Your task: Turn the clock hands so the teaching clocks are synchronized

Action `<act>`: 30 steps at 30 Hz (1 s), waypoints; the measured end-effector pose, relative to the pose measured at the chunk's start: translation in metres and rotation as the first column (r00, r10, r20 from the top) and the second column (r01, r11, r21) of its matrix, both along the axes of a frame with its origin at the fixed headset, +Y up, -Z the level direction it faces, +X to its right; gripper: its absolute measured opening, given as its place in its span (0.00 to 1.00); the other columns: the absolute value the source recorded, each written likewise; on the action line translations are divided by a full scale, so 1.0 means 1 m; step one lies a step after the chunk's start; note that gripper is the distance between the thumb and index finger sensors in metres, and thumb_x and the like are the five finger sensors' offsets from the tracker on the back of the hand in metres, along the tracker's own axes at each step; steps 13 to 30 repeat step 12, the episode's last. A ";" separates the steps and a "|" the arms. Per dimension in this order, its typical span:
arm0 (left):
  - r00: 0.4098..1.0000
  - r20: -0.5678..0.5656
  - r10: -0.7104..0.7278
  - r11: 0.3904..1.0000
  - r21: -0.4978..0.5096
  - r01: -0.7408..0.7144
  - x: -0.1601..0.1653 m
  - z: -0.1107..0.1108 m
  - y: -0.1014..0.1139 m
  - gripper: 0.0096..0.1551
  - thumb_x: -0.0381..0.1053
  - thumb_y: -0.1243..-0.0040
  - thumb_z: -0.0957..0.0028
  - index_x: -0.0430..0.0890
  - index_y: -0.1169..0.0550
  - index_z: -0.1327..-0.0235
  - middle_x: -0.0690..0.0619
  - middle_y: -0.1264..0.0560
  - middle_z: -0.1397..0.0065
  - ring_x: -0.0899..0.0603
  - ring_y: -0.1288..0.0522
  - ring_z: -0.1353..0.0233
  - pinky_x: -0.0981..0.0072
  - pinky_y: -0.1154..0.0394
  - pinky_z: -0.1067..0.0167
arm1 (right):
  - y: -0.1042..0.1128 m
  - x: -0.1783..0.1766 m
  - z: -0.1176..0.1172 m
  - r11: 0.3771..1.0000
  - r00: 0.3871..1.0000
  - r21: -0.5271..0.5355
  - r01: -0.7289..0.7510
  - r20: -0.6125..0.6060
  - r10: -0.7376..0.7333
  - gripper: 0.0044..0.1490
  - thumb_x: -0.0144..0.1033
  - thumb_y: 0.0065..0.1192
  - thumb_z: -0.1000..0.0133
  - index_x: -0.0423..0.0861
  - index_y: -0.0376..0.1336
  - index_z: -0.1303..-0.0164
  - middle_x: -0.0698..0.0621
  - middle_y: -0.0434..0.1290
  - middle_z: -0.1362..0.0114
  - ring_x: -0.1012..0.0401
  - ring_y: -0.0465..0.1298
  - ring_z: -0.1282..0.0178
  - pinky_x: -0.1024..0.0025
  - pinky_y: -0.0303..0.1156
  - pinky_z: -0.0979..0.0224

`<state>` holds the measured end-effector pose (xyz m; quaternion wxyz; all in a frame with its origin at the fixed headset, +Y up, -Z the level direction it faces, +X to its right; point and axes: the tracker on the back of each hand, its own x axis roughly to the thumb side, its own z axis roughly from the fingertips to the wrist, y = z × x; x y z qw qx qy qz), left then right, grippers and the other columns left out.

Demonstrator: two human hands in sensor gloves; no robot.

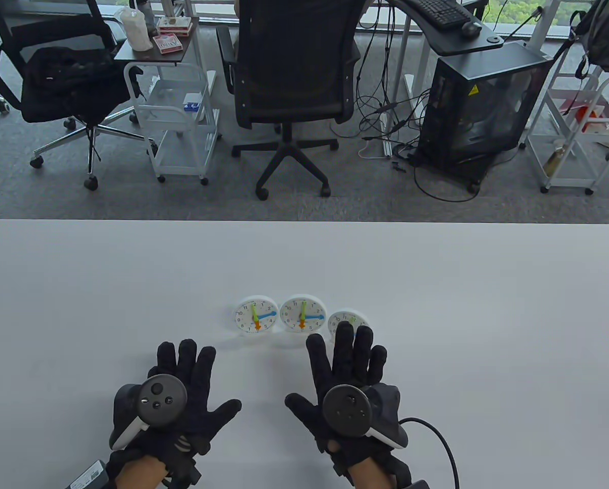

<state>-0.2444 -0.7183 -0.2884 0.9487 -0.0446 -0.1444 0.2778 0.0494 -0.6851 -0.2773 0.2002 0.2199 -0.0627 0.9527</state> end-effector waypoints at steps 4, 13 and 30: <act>1.000 -0.004 0.017 1.000 0.003 -0.017 0.000 0.000 -0.001 0.64 0.78 0.41 0.47 0.49 0.61 0.21 0.33 0.72 0.16 0.24 0.83 0.28 0.23 0.71 0.40 | -0.006 -0.006 -0.002 0.999 1.000 0.031 -0.019 0.019 0.018 0.63 0.63 0.56 0.42 0.36 0.33 0.16 0.31 0.20 0.22 0.29 0.19 0.27 0.26 0.21 0.37; 0.999 0.025 0.047 0.999 0.012 -0.047 0.004 0.005 0.002 0.64 0.77 0.41 0.47 0.48 0.61 0.21 0.33 0.72 0.17 0.24 0.83 0.28 0.23 0.71 0.40 | -0.007 0.000 -0.003 1.000 0.999 0.013 0.024 0.035 -0.025 0.63 0.63 0.56 0.42 0.35 0.34 0.16 0.30 0.22 0.22 0.28 0.21 0.27 0.26 0.22 0.38; 0.999 0.025 0.047 0.999 0.012 -0.047 0.004 0.005 0.002 0.64 0.77 0.41 0.47 0.48 0.61 0.21 0.33 0.72 0.17 0.24 0.83 0.28 0.23 0.71 0.40 | -0.007 0.000 -0.003 1.000 0.999 0.013 0.024 0.035 -0.025 0.63 0.63 0.56 0.42 0.35 0.34 0.16 0.30 0.22 0.22 0.28 0.21 0.27 0.26 0.22 0.38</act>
